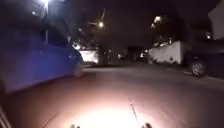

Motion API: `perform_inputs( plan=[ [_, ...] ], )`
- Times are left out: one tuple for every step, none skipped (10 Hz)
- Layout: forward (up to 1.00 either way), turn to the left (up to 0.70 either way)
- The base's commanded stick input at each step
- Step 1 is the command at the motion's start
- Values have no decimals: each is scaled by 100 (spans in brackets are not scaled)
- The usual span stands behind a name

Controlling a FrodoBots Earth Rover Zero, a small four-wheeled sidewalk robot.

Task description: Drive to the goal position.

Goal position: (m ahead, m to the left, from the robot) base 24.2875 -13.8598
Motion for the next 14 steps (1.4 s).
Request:
perform_inputs(
  plan=[
    [100, 0],
    [100, 0],
    [100, 0],
    [100, 0],
    [100, 0],
    [100, -13],
    [100, -37],
    [100, -40],
    [100, -29],
    [100, -10],
    [100, 0],
    [100, 0],
    [100, 0],
    [100, -9]
  ],
)
